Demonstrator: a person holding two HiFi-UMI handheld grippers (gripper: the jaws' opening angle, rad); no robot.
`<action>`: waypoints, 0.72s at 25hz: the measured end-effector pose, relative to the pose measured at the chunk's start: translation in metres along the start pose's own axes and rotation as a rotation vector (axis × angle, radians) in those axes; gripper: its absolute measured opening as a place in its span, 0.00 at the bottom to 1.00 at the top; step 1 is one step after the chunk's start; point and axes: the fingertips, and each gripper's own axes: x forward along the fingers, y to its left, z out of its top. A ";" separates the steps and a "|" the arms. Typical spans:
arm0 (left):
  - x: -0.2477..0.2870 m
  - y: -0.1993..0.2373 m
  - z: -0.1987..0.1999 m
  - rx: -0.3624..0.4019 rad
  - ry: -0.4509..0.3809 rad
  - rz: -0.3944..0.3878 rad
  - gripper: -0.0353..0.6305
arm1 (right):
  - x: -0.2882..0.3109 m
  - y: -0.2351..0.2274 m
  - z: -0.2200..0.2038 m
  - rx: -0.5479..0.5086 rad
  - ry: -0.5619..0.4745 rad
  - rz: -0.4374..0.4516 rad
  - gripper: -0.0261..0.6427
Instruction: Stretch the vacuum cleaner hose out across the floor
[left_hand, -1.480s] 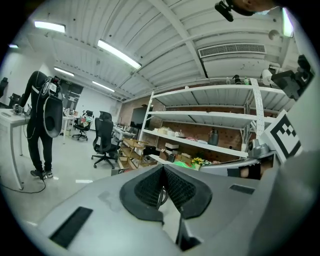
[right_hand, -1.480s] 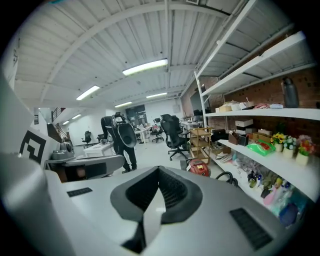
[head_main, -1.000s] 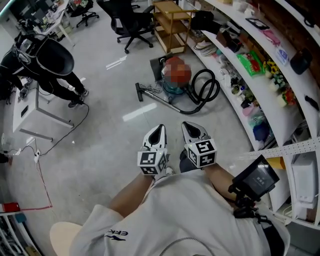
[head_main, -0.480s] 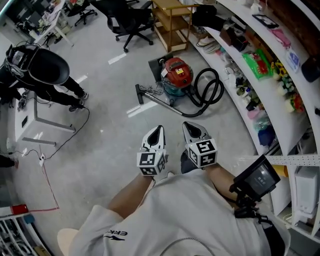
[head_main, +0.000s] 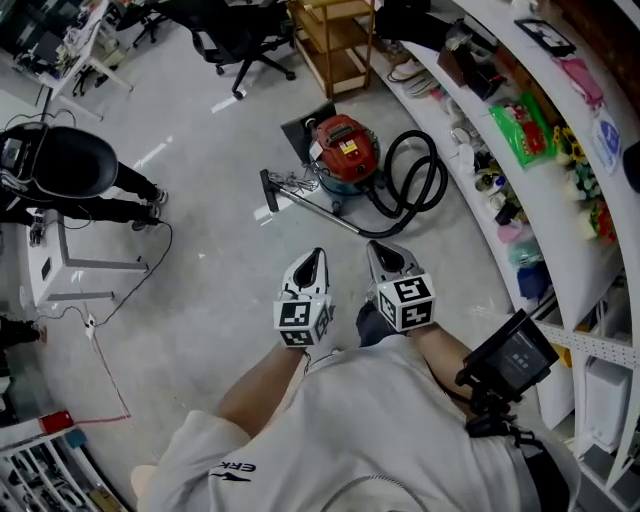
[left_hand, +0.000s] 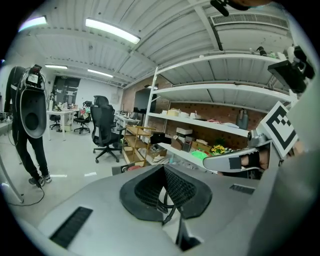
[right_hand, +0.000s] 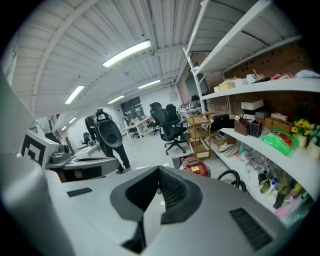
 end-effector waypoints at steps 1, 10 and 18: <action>0.012 -0.001 0.001 -0.001 0.009 -0.001 0.06 | 0.005 -0.011 0.002 0.006 0.006 -0.003 0.04; 0.098 -0.012 -0.009 -0.002 0.091 -0.033 0.06 | 0.043 -0.093 -0.003 0.067 0.076 -0.053 0.04; 0.174 0.011 -0.031 -0.003 0.157 -0.075 0.06 | 0.084 -0.160 -0.017 0.132 0.106 -0.169 0.04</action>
